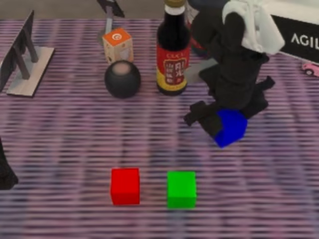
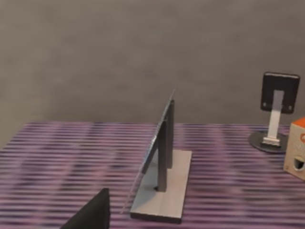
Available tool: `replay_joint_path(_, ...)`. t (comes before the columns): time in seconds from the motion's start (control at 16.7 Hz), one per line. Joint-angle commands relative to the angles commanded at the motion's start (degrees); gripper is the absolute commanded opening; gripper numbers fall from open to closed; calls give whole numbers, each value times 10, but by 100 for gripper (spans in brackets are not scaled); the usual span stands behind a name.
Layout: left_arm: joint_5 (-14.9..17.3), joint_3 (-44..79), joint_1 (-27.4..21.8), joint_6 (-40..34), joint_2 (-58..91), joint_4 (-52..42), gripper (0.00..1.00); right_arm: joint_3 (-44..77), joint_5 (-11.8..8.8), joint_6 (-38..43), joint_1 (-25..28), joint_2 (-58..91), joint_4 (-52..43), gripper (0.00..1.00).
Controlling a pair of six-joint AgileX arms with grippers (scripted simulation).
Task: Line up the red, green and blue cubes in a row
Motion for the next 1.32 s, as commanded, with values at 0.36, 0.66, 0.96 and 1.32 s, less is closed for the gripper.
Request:
replay_joint_path(0.36, 0, 0, 0, 0, 0, 0, 100, -130, 4, 258, 56, -99, 19, 0)
replay_joint_path(0.66, 0, 0, 0, 0, 0, 0, 100, -190, 6, 353, 80, -156, 36, 0)
replay_joint_path(0.96, 0, 0, 0, 0, 0, 0, 100, -190, 6, 354, 77, -154, 37, 0)
replay_joint_path(1.32, 0, 0, 0, 0, 0, 0, 100, -263, 6, 355, 82, -120, 148, 0)
